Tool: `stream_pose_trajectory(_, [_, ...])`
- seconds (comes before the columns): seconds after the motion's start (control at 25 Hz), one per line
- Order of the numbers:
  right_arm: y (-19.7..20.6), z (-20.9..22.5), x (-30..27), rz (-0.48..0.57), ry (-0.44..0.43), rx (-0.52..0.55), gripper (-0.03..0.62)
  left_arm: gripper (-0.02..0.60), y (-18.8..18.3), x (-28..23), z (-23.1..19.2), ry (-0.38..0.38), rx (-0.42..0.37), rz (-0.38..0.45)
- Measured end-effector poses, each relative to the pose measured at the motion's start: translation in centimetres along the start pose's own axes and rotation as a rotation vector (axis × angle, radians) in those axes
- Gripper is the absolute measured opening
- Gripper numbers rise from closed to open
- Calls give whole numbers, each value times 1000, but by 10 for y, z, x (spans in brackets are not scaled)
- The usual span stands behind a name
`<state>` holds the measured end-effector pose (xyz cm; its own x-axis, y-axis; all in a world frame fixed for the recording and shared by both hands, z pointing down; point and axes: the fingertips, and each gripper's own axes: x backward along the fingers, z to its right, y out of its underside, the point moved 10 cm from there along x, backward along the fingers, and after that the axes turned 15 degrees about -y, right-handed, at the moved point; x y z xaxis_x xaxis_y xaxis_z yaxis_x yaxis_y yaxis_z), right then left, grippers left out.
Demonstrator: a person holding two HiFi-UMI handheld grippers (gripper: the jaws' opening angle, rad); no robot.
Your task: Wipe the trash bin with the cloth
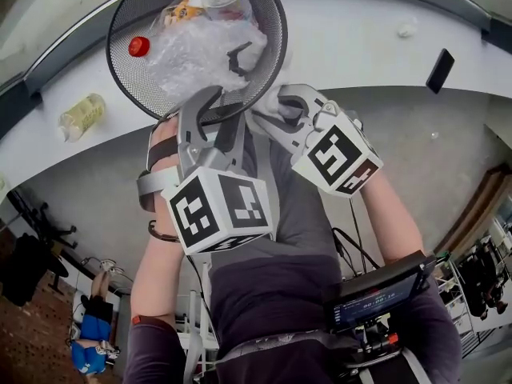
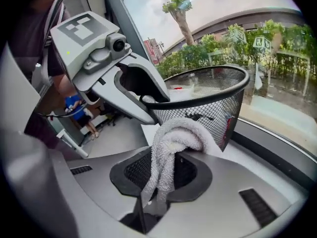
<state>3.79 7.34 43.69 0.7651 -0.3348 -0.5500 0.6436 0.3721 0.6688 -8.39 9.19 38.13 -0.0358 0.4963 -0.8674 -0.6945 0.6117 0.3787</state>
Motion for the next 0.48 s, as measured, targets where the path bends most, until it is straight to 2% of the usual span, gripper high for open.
stream_pose_trajectory(0.12, [5, 3, 7, -63, 15, 8, 84, 161, 0, 0, 0, 5, 1, 1])
stream_pose_trajectory(0.2, [10, 17, 28, -97, 86, -20, 84, 161, 0, 1, 1, 2, 2, 8])
stream_pose_trajectory(0.36, [14, 53, 76, -131, 282, -64, 86, 161, 2, 1, 1, -9, -1, 27])
stream_pose_trajectory(0.48, [28, 87, 88, -200, 297, -147, 90, 161, 6, 0, 0, -17, 5, 45])
